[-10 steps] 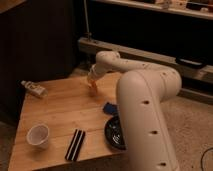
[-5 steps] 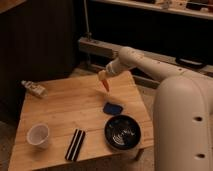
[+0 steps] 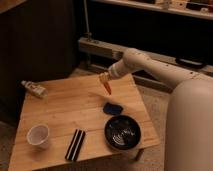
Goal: Place the pepper on the white sponge
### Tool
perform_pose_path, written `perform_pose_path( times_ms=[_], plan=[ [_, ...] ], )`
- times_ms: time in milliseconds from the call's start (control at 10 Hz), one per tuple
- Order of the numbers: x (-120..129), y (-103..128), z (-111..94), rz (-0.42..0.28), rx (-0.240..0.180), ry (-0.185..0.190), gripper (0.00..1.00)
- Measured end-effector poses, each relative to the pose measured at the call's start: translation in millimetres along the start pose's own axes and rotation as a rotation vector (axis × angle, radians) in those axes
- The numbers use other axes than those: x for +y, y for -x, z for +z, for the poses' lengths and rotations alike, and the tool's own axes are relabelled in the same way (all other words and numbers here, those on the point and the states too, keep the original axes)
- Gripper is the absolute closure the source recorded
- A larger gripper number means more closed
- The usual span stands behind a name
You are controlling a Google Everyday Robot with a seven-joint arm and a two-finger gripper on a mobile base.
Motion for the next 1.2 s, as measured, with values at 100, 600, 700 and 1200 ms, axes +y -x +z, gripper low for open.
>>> perform_pose_path(
  times_ms=[100, 600, 700, 1200],
  plan=[
    [1.1, 8.7, -4.6, 0.001, 0.016, -0.006, 1.0],
    [-0.3, 53.8, 0.2, -0.037, 0.028, -0.053, 1.0],
    [2.1, 67.1, 3.6, -0.044, 0.017, -0.057, 1.0],
    [18.7, 94.7, 2.8, -0.053, 0.002, -0.043, 1.0]
  ],
)
